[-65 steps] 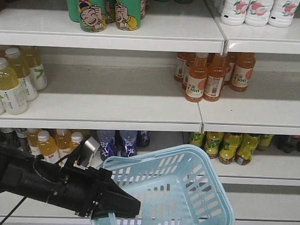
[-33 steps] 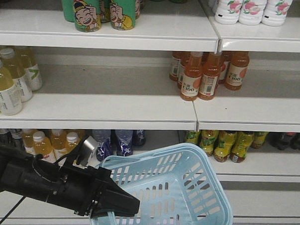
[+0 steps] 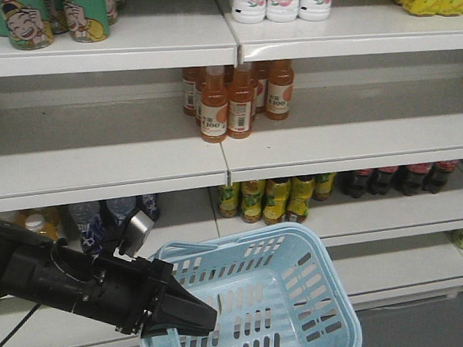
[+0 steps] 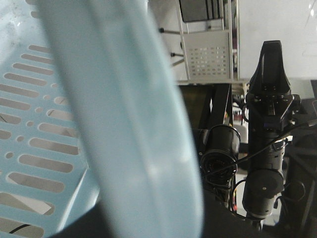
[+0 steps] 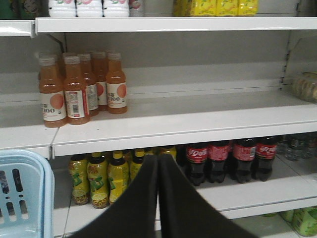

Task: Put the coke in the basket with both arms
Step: 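Turn the base away from the shelf while holding the basket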

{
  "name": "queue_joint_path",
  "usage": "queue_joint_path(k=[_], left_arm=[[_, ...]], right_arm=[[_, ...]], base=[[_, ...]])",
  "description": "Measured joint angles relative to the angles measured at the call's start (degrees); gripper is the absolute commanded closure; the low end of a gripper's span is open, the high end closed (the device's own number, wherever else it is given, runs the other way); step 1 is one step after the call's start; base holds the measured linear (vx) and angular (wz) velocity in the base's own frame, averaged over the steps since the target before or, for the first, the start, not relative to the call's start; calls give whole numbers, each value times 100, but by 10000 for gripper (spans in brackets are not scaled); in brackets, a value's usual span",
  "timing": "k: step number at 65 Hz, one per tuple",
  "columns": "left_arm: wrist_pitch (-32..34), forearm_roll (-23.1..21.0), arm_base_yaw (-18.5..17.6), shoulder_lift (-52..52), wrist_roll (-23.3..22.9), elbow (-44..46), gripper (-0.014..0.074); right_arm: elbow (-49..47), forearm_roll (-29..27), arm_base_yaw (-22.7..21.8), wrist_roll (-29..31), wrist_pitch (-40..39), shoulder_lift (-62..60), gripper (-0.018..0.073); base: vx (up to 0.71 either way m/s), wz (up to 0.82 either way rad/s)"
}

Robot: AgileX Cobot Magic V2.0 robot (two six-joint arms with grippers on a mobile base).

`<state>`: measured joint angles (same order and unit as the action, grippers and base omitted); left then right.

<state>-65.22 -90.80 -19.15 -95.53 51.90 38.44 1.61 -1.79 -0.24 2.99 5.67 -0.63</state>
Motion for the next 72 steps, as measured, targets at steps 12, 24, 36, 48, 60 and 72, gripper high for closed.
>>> queue_joint_path(k=[12, 24, 36, 48, 60, 72], left_arm=[[0, 0, 0, 0, 0, 0, 604], [0, 0, 0, 0, 0, 0, 604], [0, 0, 0, 0, 0, 0, 604], [0, 0, 0, 0, 0, 0, 604], [0, 0, 0, 0, 0, 0, 604], [0, 0, 0, 0, 0, 0, 604]], right_arm=[[0, 0, 0, 0, 0, 0, 569], [0, 0, 0, 0, 0, 0, 569], [0, 0, 0, 0, 0, 0, 569], [0, 0, 0, 0, 0, 0, 569], [0, 0, 0, 0, 0, 0, 569], [0, 0, 0, 0, 0, 0, 569]], base=[[-6, -35], [-6, -33], [-6, -34], [-6, -38], [-6, -37], [-6, -32]])
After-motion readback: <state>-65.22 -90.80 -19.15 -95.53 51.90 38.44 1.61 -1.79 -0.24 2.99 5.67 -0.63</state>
